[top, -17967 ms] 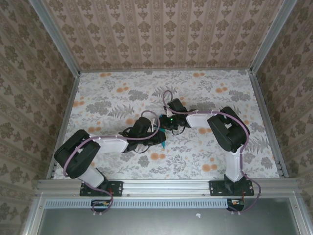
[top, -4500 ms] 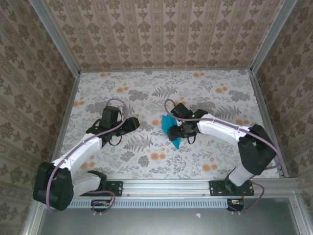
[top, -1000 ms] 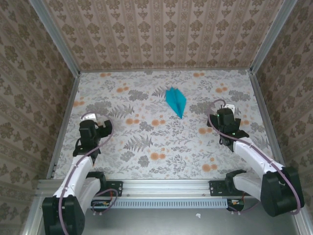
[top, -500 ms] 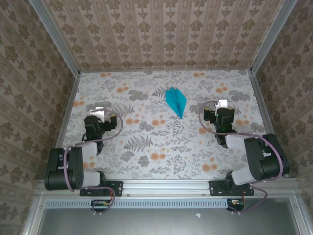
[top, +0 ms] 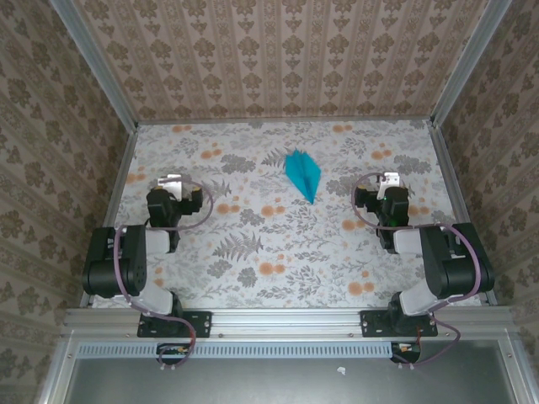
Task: Fold a paper plane with a square sheet of paper (fold left side to right side)
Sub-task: Reset both arms
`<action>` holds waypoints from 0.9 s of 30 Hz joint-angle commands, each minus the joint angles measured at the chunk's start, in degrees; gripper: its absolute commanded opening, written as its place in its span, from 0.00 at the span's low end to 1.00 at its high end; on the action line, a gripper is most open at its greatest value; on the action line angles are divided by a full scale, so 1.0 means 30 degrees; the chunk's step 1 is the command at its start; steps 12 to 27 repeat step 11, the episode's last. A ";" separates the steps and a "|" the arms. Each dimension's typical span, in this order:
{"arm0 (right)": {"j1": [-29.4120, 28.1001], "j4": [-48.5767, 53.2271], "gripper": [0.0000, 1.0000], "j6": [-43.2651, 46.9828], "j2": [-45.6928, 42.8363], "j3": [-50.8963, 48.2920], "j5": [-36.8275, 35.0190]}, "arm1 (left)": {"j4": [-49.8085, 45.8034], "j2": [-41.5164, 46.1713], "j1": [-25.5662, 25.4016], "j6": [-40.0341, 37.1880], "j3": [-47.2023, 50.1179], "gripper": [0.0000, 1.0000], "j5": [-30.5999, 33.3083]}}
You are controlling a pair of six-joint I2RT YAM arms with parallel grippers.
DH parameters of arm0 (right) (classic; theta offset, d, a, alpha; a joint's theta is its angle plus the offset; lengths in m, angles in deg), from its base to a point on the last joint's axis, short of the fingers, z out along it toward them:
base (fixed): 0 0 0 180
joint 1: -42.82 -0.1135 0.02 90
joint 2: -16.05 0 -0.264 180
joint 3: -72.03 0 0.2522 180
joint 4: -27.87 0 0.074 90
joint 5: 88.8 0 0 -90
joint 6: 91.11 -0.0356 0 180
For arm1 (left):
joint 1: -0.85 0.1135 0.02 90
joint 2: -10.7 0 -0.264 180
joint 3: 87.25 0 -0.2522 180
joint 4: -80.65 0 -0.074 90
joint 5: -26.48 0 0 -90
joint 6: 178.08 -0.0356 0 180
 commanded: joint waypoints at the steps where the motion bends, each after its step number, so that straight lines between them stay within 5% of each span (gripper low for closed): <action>1: -0.0196 -0.0659 1.00 -0.0131 0.0025 0.0161 0.0238 | -0.0151 0.0096 0.0034 0.0062 -0.0147 1.00 0.0423; 27: -0.0153 -0.0607 1.00 -0.0138 0.0034 0.0192 0.0277 | -0.0144 0.0089 0.0029 0.0064 -0.0147 1.00 0.0425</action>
